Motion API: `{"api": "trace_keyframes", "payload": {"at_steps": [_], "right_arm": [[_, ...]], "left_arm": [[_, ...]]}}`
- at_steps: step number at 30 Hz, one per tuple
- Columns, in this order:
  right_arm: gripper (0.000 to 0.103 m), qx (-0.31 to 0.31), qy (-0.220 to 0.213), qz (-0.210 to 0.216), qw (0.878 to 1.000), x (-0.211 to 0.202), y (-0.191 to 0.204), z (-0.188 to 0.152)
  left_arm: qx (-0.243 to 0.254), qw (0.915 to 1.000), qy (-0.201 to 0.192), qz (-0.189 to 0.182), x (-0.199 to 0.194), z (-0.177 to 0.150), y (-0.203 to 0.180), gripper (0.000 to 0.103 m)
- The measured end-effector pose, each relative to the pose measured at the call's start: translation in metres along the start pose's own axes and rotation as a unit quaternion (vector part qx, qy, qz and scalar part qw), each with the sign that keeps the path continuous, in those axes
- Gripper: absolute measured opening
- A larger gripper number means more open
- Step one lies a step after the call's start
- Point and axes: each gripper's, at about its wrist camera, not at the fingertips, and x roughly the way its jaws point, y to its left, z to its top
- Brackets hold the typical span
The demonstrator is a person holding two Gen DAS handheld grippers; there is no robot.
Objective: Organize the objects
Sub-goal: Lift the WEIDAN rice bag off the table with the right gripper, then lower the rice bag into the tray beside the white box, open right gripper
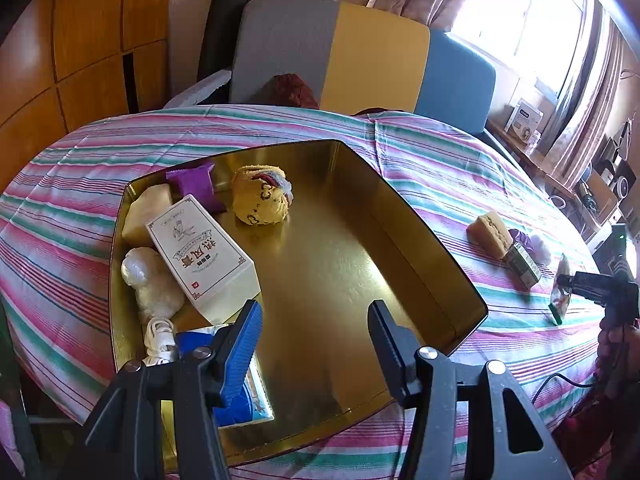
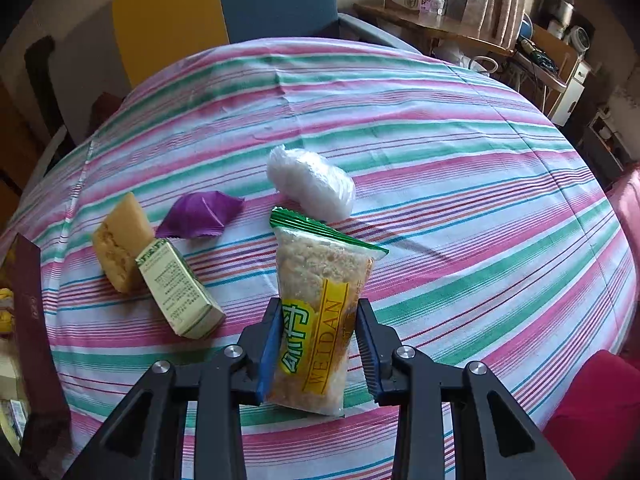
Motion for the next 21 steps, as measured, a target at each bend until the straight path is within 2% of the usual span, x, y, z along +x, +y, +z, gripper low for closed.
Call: {"api": "trace_keyframes", "payload": {"at_steps": [5,9,12,16,21], "right_arm": [[0.034,-0.001,-0.024,0.037,0.999,-0.026,0.018,0.000],[0.034,-0.045,-0.052,0.066,0.995,-0.055,0.058,0.006],[0.034,-0.072,-0.063,0.106,0.990,-0.076,0.093,0.008],[0.034,-0.122,-0.060,0.162,0.977,-0.099,0.148,0.002],[0.034,-0.204,-0.013,0.234,0.950,-0.108,0.232,-0.021]], "left_arm": [[-0.009,0.9999,0.002,-0.004,0.000,-0.001,0.006,0.055],[-0.017,0.9998,0.004,-0.006,0.000,-0.004,0.013,0.055],[-0.023,0.9997,0.002,-0.003,-0.001,-0.005,0.019,0.055],[-0.033,0.9995,0.001,0.000,-0.004,-0.006,0.029,0.055],[-0.058,0.9983,-0.002,0.009,-0.011,-0.008,0.051,0.055]]}}
